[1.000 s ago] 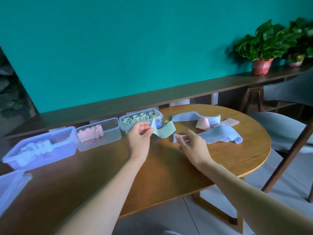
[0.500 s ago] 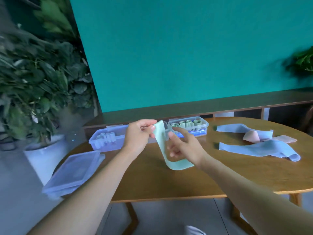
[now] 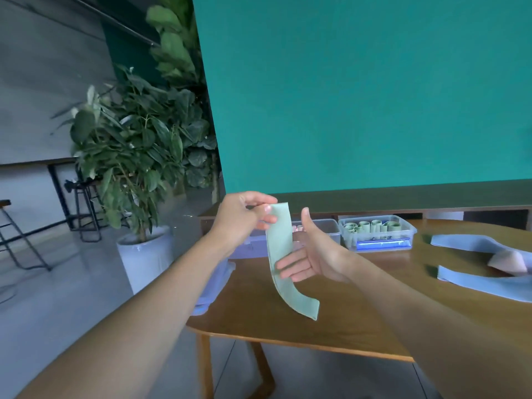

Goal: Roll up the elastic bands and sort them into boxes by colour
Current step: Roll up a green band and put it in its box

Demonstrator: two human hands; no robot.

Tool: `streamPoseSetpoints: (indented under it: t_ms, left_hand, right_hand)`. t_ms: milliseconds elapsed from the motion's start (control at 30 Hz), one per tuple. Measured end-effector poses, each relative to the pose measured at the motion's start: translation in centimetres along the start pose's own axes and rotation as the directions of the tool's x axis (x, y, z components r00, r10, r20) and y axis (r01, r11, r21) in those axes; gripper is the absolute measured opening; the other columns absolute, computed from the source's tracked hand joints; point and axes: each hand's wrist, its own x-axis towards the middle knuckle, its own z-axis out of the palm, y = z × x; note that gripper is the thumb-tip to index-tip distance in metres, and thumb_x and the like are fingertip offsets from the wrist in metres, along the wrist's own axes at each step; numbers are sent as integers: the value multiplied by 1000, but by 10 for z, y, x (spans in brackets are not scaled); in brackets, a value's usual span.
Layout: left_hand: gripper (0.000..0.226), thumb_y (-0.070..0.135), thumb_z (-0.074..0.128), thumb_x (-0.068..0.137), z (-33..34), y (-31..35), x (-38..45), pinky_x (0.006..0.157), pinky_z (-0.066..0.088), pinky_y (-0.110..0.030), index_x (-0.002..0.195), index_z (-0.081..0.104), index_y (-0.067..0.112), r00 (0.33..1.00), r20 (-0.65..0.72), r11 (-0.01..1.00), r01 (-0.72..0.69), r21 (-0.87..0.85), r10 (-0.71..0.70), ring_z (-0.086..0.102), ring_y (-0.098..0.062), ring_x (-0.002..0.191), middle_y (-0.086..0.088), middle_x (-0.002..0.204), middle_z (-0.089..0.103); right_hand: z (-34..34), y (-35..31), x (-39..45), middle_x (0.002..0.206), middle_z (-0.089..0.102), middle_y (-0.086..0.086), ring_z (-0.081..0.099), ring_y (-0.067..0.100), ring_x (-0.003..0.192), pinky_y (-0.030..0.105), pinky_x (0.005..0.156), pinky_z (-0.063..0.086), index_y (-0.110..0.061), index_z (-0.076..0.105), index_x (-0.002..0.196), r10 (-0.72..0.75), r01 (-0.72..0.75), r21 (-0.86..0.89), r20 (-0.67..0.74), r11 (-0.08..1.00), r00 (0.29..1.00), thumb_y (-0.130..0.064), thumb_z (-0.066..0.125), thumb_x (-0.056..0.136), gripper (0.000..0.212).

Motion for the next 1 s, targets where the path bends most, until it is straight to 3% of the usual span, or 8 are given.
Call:
streamPoseSetpoints:
  t_ms: [133, 267, 367, 467, 633, 833, 933, 1000]
  left_hand:
    - [17, 0, 63, 96, -18, 1, 1, 77, 60, -27, 96, 75, 12, 1000, 14, 999, -24, -29, 24, 75, -21, 82, -11, 94, 74]
    - [15, 1, 65, 94, -30, -7, -6, 78, 60, -29, 98, 76, 11, 998, 61, 999, -2, -54, 5, 74, -22, 78, -12, 90, 75]
    - [14, 3, 67, 93, -34, -22, -12, 76, 59, -31, 104, 75, 8, 986, 163, 997, 54, -47, -46, 71, -23, 75, -17, 87, 75]
    - [15, 5, 67, 94, -30, -41, -19, 74, 56, -30, 107, 74, 7, 959, 259, 992, 122, -25, -111, 69, -22, 73, -14, 79, 73]
    - [15, 5, 66, 94, -4, -85, -40, 72, 54, -25, 106, 74, 9, 894, 398, 976, 219, 10, -204, 66, -17, 72, -9, 78, 72]
    - [17, 5, 65, 94, 31, -128, -67, 70, 52, -24, 109, 74, 7, 804, 515, 948, 316, 50, -295, 64, -16, 72, -6, 80, 70]
    - [16, 5, 66, 93, 48, -139, -77, 66, 49, -25, 107, 74, 6, 733, 614, 935, 354, 24, -293, 60, -16, 67, -3, 74, 67]
    - [15, 5, 68, 92, 55, -142, -79, 61, 46, -23, 105, 75, 7, 733, 617, 930, 367, -5, -286, 57, -15, 65, -4, 73, 65]
  right_hand:
    - [5, -7, 19, 113, 73, 19, 74, 38, 95, 43, 78, 60, -13, 52, 139, -1, 1, -2, -35, 1000, 999, -95, 14, 72, 113]
    - [5, -21, 33, 114, 72, 10, 72, 27, 102, 47, 89, 60, -22, 66, 113, -150, 133, -98, -197, 986, 969, -91, 23, 78, 89]
    - [1, -33, 39, 110, 73, -3, 67, 16, 109, 42, 96, 56, -27, 76, 102, -312, 247, -265, -243, 932, 918, -91, 29, 80, 81]
    - [-2, -39, 37, 123, 65, -11, 61, 15, 116, 29, 87, 50, -34, 70, 115, -371, 281, -352, -220, 893, 902, -87, 33, 84, 72]
    - [-13, -2, 49, 129, 58, -16, 53, 13, 119, 38, 103, 38, -36, 66, 125, -277, 138, -448, -263, 883, 924, -91, 33, 81, 77]
    - [-25, 66, 64, 105, 76, -12, 68, 13, 109, 40, 104, 49, -29, 76, 101, -271, 190, -265, -314, 945, 910, -86, 51, 79, 66]
    - [-39, 89, 73, 105, 77, 0, 71, 24, 105, 50, 103, 50, -23, 75, 105, -221, 167, -186, -322, 968, 920, -85, 54, 78, 71]
    - [-50, 100, 78, 110, 76, -2, 71, 21, 107, 49, 105, 49, -24, 74, 112, -192, 117, -227, -347, 967, 918, -87, 54, 77, 75]
